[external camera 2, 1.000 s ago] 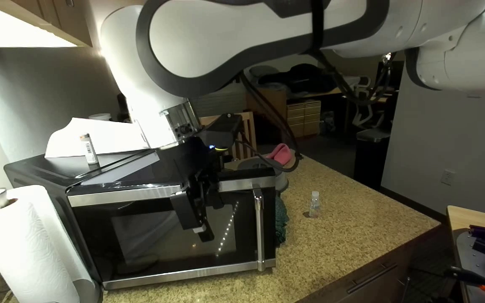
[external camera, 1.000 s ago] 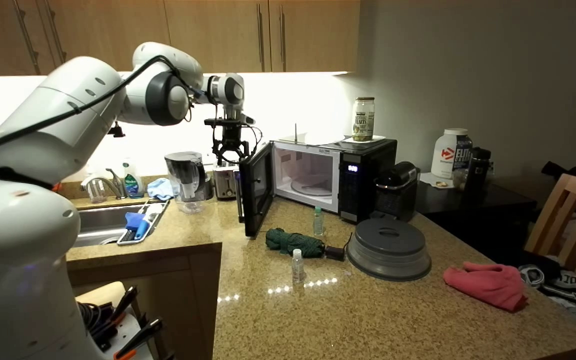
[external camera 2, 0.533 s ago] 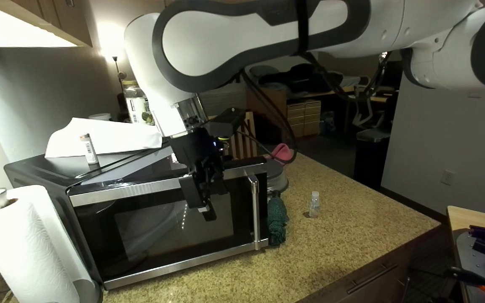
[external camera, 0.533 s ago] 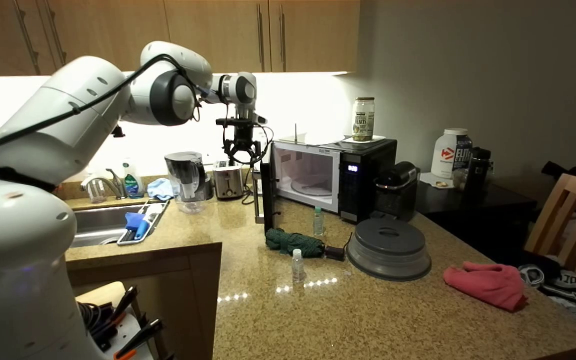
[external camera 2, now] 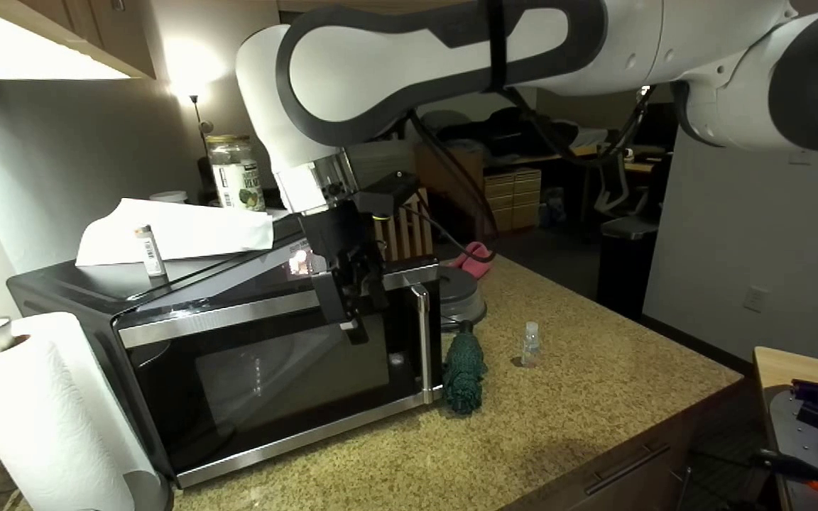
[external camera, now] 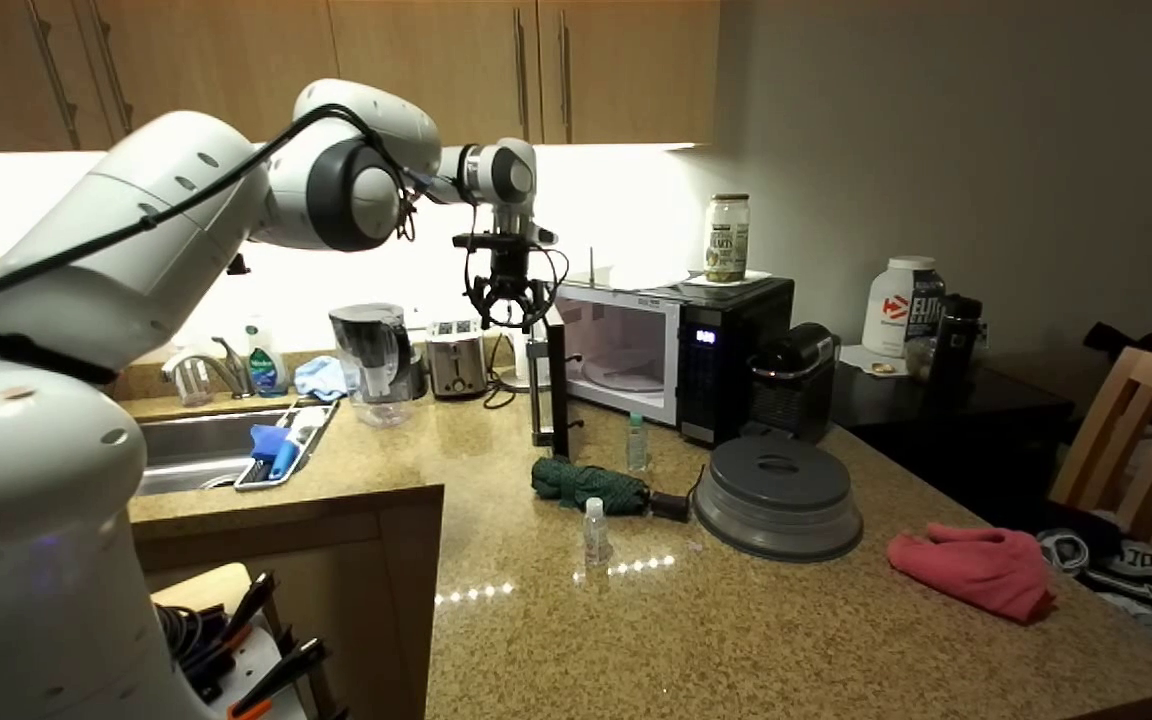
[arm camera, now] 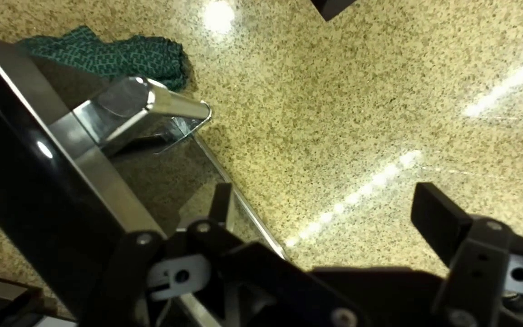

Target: Close the microwave door

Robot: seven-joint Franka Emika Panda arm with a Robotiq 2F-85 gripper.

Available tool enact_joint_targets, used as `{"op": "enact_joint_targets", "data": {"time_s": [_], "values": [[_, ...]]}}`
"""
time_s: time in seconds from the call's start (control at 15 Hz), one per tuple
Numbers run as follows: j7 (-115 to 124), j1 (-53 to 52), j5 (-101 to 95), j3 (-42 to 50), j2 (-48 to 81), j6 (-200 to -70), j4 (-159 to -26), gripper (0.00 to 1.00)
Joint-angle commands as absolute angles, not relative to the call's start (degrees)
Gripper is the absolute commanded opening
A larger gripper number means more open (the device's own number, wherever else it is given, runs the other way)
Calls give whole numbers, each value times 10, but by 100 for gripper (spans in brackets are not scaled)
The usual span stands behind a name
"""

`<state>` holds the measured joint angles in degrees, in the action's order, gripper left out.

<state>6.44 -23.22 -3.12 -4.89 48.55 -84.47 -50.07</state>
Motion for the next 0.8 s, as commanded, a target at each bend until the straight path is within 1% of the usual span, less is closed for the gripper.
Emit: {"op": "enact_joint_targets", "data": {"time_s": [0.0, 0.4, 0.73], "values": [[88, -213, -17, -44, 490, -839, -488, 100], [107, -208, -30, -33, 483, -834, -481, 100], [111, -220, -36, -32, 498, -823, -445, 100]]}}
